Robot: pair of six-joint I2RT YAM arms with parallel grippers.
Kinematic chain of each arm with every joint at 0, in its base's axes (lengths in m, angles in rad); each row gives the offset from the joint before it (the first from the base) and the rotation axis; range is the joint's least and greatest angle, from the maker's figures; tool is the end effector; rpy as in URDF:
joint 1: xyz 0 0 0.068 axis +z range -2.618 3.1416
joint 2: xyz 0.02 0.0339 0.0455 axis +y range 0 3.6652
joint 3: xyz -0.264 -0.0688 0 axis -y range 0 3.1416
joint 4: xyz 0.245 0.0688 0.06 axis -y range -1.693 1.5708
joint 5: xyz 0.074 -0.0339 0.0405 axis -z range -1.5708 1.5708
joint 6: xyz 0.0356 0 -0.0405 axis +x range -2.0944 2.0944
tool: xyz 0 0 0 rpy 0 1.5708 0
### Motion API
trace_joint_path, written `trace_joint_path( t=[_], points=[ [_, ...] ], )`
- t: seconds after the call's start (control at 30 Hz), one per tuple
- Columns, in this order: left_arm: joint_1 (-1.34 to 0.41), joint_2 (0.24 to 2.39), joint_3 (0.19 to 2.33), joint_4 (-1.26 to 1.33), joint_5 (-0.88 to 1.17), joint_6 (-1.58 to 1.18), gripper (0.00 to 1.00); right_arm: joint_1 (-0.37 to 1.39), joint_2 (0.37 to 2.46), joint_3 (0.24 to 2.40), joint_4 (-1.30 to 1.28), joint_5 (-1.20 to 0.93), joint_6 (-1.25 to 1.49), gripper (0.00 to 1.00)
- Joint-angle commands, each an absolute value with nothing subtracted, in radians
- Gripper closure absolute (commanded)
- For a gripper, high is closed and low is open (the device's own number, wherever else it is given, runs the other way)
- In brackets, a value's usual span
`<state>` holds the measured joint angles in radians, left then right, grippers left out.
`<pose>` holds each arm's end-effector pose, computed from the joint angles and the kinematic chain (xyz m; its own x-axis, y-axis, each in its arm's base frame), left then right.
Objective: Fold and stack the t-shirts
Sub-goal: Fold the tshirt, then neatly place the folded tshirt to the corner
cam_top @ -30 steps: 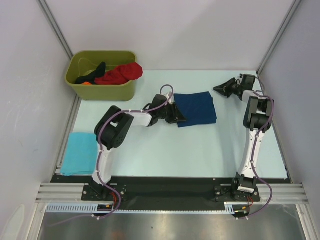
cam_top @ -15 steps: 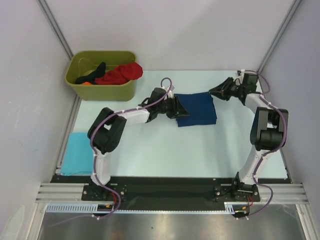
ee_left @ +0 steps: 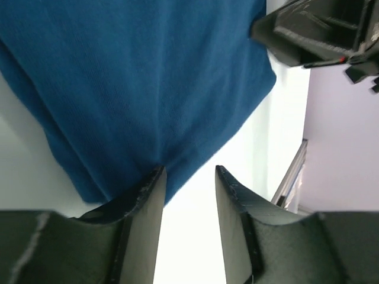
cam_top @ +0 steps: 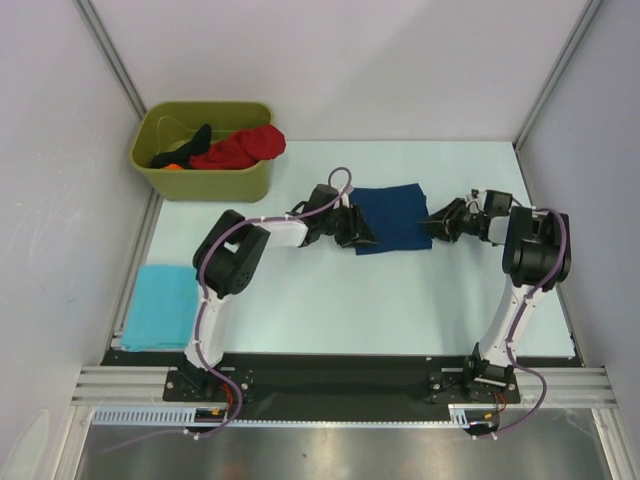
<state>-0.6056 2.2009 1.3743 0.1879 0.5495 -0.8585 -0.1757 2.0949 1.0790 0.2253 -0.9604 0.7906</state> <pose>0.3754 -0.2825 0.1250 -0.9487 -0.1282 -0.2891 0.1716 0.5591 -0.8112 0.3976 -0.0410 0.0983 -0.8244 0.5601 -0.0808 0.1687 0.3796 0.9097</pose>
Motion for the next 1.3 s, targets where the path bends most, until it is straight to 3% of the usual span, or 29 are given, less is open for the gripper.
trace_joint_path(
  t=[0.0,0.27,0.47,0.57,0.87,1.0,1.1,1.27],
  points=[
    [-0.607,2.088,1.356,0.095,0.538,-0.761,0.54,-0.210,1.971,1.068,0.103,-0.950,0.649,0.63],
    [-0.581,1.707,1.292,-0.178,0.437,-0.658,0.50,-0.163,1.677,1.146,-0.395,-0.697,0.350,0.47],
    [-0.545,1.379,1.045,-0.212,0.382,-0.696,0.50,0.050,1.433,1.175,-0.528,-0.331,0.244,0.21],
    [-0.496,1.234,0.913,-0.198,0.428,-0.750,0.50,0.249,1.336,1.164,-0.528,-0.080,0.154,0.00],
    [-0.350,0.973,0.726,-0.296,0.494,-0.747,0.49,0.884,1.223,0.875,-0.277,0.522,-0.495,0.00],
    [-0.348,0.937,0.674,-0.296,0.497,-0.745,0.49,0.971,1.307,0.759,-0.135,0.584,-0.708,0.01],
    [-0.344,0.930,0.635,-0.270,0.508,-0.764,0.49,0.966,1.376,0.733,-0.074,0.539,-0.808,0.07],
    [-0.311,0.928,0.588,-0.238,0.546,-0.788,0.49,0.927,1.500,0.710,0.098,0.457,-0.989,0.09]
  ],
)
